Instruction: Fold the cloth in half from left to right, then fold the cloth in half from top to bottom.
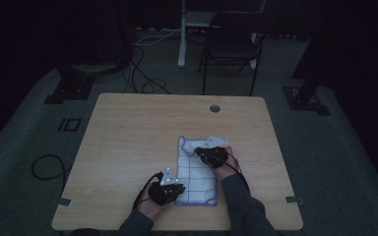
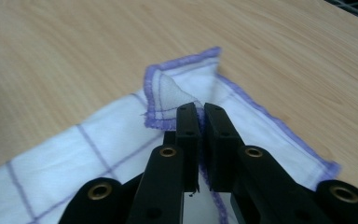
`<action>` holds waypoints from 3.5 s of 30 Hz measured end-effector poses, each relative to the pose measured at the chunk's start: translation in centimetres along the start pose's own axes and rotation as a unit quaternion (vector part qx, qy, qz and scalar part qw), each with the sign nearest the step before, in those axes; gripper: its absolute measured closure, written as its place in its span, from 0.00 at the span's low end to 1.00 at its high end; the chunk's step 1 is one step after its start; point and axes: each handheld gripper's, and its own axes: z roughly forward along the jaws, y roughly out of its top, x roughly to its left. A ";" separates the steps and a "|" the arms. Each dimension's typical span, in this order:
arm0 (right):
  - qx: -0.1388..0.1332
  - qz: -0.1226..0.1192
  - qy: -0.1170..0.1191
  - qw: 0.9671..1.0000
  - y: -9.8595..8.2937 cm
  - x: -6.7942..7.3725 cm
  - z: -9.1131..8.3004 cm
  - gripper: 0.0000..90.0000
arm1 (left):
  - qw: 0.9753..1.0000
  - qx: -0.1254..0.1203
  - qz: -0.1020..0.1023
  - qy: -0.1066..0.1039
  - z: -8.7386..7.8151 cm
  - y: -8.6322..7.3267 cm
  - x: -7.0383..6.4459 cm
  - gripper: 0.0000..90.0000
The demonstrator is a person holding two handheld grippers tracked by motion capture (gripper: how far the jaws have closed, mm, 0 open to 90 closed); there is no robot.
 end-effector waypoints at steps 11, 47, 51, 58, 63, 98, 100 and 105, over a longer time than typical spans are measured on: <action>0.002 0.065 -0.035 0.997 -1.4 -4.1 -0.1 0.93 | 1.000 -0.001 -0.003 -0.002 0.0 -0.1 0.0 0.92; 0.042 0.130 -0.109 0.985 -1.1 -8.0 2.0 0.92 | 0.999 -0.025 -0.021 0.010 -1.0 0.4 1.0 0.87; 0.034 0.134 -0.106 0.985 -1.1 -8.2 1.7 0.88 | 0.999 -0.030 -0.022 0.018 -1.4 0.8 1.6 0.86; 0.021 0.141 -0.100 0.985 -1.0 -8.5 1.2 0.82 | 0.997 -0.052 -0.029 0.040 -2.1 2.0 3.5 0.83; 0.014 0.142 -0.097 0.985 -0.8 -8.4 1.0 0.77 | 0.996 -0.060 -0.039 0.051 -1.7 2.6 4.9 0.79; 0.057 0.188 -0.082 0.977 -1.7 -8.6 3.4 0.68 | 0.987 -0.057 -0.098 0.111 4.9 8.4 12.1 0.73; 0.056 0.188 -0.081 0.977 -1.7 -8.6 3.4 0.67 | 0.987 -0.051 -0.102 0.113 5.4 8.5 12.3 0.73; 0.047 0.190 -0.070 0.978 -1.7 -8.3 3.2 0.64 | 0.986 -0.040 -0.115 0.115 6.3 8.6 12.9 0.71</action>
